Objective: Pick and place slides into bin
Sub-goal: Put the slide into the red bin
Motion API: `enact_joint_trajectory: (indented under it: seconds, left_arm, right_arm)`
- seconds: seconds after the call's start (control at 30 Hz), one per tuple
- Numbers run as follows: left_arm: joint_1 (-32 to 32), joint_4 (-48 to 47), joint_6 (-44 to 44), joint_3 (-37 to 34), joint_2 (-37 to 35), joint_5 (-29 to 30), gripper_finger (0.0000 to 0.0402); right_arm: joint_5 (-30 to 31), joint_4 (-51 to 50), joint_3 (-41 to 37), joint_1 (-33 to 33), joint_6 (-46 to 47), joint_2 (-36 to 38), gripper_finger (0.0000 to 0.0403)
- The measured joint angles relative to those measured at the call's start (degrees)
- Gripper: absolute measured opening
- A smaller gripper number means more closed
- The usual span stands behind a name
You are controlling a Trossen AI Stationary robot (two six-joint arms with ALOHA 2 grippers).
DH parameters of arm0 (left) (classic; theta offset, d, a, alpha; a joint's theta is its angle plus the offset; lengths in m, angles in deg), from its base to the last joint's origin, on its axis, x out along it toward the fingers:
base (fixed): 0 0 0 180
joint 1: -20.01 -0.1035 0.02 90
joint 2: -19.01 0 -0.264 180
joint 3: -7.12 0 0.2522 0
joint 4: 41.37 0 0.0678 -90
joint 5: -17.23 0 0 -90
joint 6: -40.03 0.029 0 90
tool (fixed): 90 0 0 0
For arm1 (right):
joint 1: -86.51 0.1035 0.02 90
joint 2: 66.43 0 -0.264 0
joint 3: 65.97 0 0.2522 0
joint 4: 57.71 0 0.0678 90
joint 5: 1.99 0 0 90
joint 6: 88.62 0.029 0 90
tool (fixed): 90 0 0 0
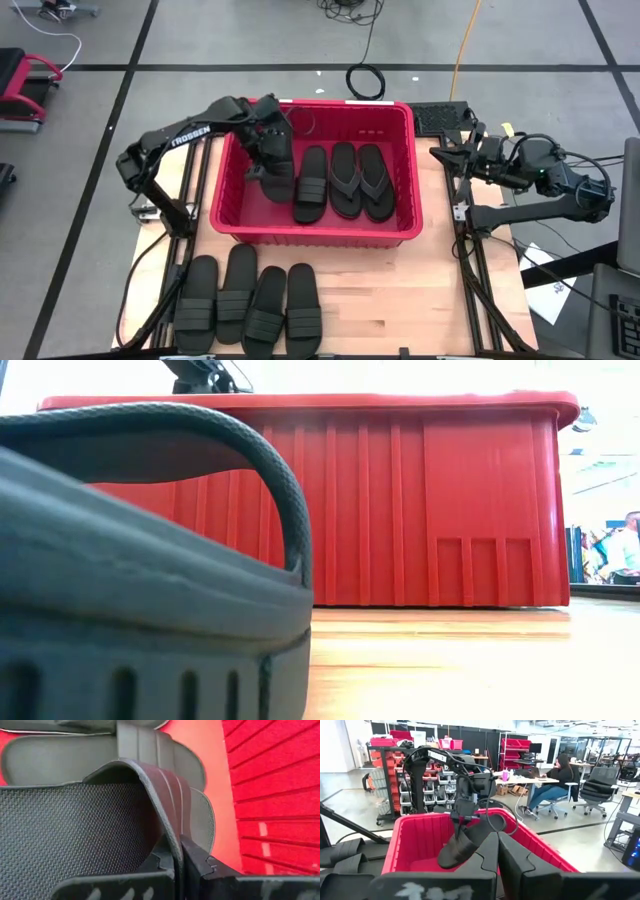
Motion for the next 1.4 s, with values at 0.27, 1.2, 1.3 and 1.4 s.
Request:
enact_joint_trajectory:
  seconds: [0.27,1.2,1.3,1.4]
  left_arm:
    - [0.0,-5.4,5.4,0.0,6.1,-0.5,0.0000]
    - [-1.9,-5.1,5.8,0.0,18.0,-7.5,0.0000]
    - [-2.1,-5.5,6.0,0.0,18.0,-7.4,0.0000]
    - [-2.4,-7.8,6.2,0.0,18.0,-7.3,0.0000]
  right_arm:
    - [0.0,-0.6,0.0,0.0,-1.5,0.0,0.0000]
    - [0.1,-0.5,0.0,0.0,1.8,0.0,0.0000]
    - [0.1,-0.3,0.0,0.0,1.8,0.0,0.0000]
    - [0.1,0.0,0.0,0.0,1.8,0.0,0.0000]
